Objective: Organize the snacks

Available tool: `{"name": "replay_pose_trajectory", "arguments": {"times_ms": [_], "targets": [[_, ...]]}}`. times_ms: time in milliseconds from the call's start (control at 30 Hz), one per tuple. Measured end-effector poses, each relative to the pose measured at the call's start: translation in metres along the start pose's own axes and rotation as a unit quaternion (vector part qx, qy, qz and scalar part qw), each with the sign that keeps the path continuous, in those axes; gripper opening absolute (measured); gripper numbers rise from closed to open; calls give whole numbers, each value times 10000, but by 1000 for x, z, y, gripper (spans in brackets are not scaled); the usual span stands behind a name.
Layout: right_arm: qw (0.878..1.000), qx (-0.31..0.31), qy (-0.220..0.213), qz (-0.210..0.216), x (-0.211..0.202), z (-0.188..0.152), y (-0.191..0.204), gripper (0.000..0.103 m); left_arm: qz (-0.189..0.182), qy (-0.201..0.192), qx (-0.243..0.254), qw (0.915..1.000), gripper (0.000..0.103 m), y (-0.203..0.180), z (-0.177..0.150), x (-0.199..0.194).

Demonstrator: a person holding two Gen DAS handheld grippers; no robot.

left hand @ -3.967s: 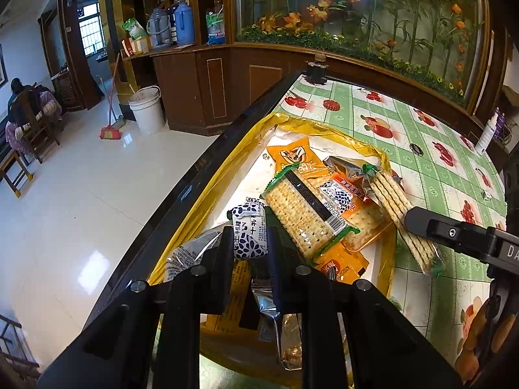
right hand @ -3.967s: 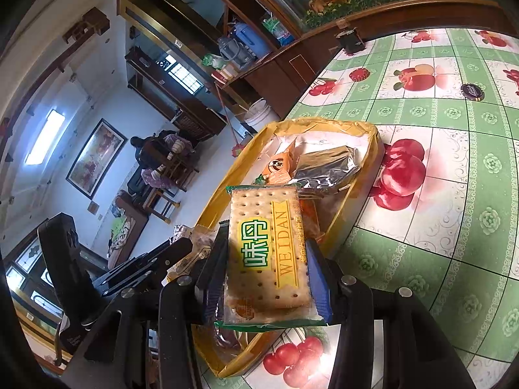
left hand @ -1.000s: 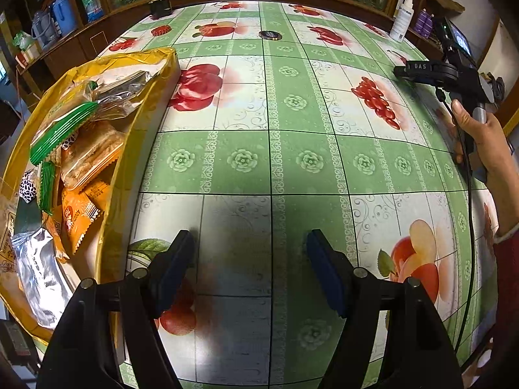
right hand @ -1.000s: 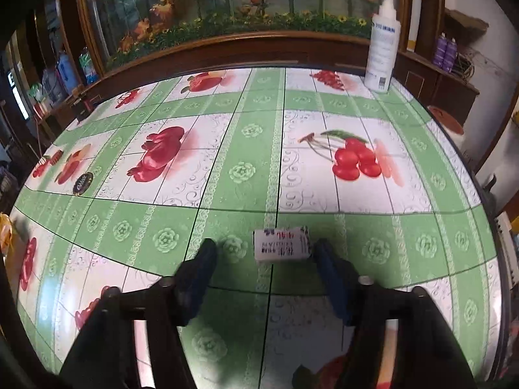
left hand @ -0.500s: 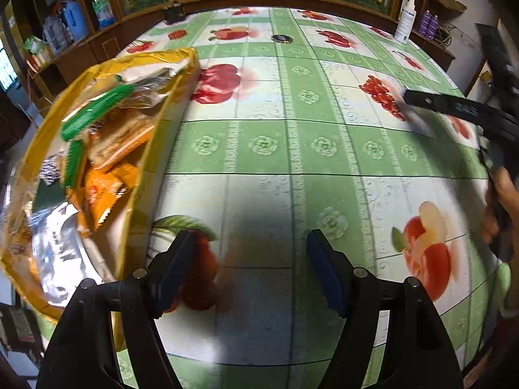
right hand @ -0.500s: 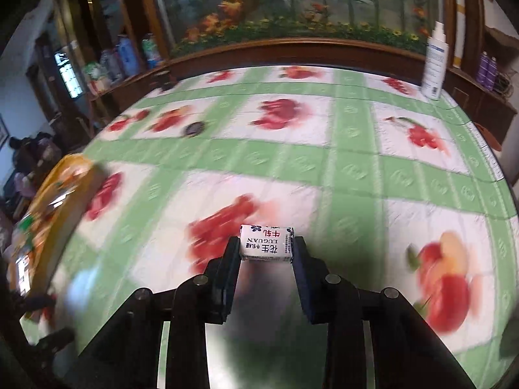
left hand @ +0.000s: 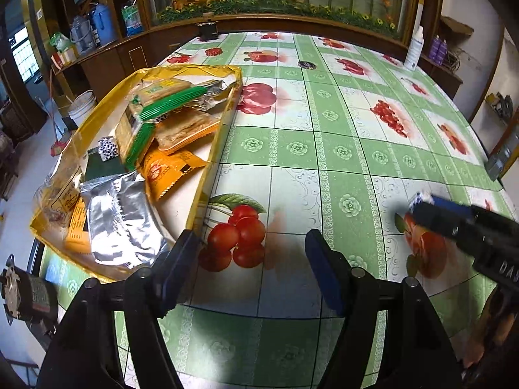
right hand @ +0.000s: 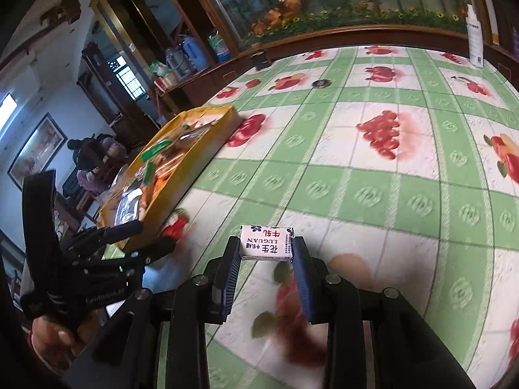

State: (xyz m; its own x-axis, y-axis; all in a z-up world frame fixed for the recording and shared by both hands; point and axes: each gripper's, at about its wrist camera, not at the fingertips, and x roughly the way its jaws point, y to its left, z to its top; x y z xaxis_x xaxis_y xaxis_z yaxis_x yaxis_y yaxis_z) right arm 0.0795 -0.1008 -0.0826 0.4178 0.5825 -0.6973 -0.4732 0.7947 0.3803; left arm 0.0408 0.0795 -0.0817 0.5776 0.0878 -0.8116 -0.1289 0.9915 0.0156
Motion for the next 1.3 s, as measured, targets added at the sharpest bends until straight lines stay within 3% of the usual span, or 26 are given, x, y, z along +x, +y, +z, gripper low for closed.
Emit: {"name": "replay_pose_trajectory", "arguments": {"times_ms": [133, 267, 667, 900, 1133, 1300], "targets": [[9998, -45, 66, 154, 2, -9, 14, 33, -33, -56, -123, 9999, 54, 6, -2, -5], [9996, -103, 105, 257, 6, -13, 25, 33, -108, -79, -297, 9995, 35, 17, -2, -8], [9992, -175, 150, 319, 9, -17, 35, 33, -64, -206, -931, 9954, 35, 66, -7, -20], [9989, -177, 191, 393, 12, -19, 39, 34, 103, -139, -1539, 9879, 37, 106, 2, -9], [9983, -261, 183, 497, 13, -16, 49, 34, 185, 136, -1524, 9881, 46, 111, 8, 10], [9973, -405, 159, 584, 16, -10, 65, 34, 225, 45, -1257, 9918, 47, 99, 10, 7]]}}
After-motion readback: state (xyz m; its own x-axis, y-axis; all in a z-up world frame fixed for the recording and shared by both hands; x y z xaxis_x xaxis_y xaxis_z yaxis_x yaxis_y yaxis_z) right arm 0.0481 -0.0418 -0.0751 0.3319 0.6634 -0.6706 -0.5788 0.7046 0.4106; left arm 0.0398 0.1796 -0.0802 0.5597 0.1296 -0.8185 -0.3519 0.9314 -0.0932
